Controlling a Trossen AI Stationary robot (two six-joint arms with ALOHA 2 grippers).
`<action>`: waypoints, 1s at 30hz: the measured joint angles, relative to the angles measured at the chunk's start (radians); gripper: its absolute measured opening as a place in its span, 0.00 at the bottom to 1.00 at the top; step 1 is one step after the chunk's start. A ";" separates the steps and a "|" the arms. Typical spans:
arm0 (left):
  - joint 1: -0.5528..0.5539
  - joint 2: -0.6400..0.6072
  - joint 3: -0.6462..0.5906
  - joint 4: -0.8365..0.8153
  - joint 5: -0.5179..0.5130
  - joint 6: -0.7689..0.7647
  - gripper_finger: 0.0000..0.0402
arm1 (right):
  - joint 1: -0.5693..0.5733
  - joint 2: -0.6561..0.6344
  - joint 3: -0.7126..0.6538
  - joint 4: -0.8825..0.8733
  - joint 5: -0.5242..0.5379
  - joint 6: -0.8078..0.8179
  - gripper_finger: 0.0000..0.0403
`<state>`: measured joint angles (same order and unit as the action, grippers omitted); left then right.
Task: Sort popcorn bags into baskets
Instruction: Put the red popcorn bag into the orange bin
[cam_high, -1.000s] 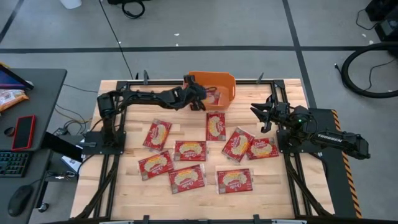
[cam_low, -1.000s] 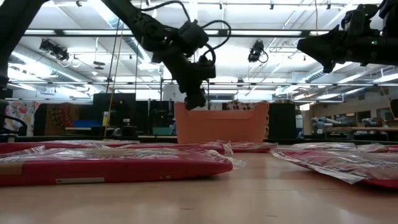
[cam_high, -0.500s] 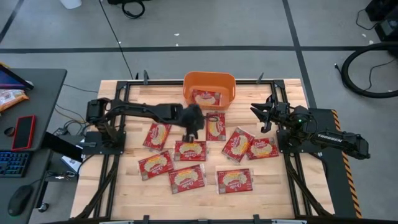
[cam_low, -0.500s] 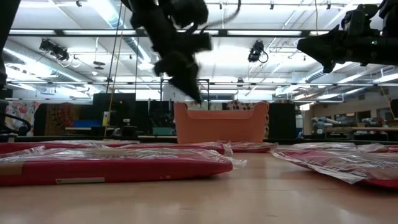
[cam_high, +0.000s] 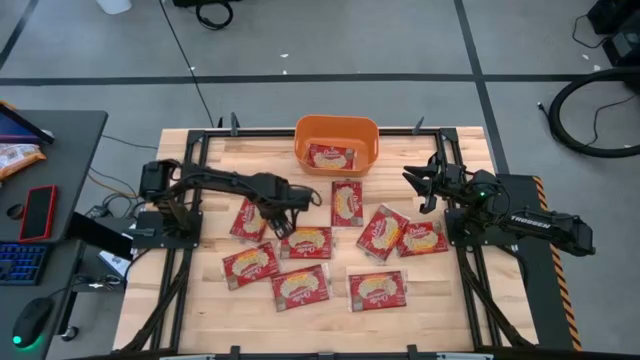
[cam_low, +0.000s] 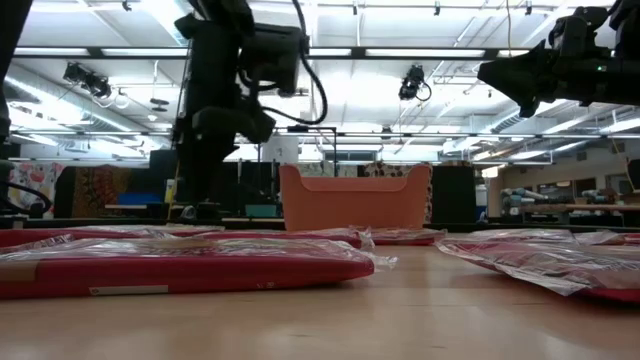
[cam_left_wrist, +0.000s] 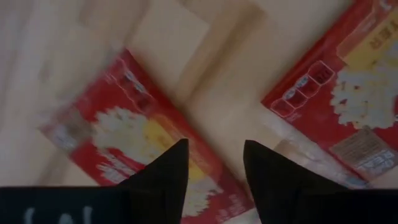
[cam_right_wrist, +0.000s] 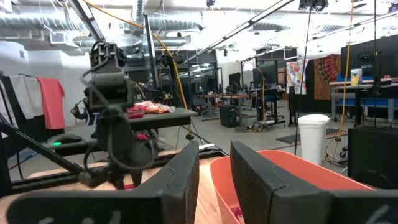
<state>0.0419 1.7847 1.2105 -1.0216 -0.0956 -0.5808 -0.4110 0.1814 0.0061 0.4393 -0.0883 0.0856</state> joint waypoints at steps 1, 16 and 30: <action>-0.006 0.000 -0.015 0.011 -0.004 -0.037 0.45 | 0.000 0.000 0.000 0.000 0.000 0.000 0.24; -0.005 -0.001 -0.205 0.121 -0.058 -0.207 0.59 | 0.000 0.000 0.000 0.000 0.000 0.000 0.24; -0.014 0.001 -0.223 0.098 -0.093 -0.048 0.09 | 0.000 0.000 0.000 0.000 0.000 0.000 0.24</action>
<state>0.0280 1.7854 0.9876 -0.9233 -0.1890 -0.6286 -0.4107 0.1814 0.0059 0.4393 -0.0883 0.0856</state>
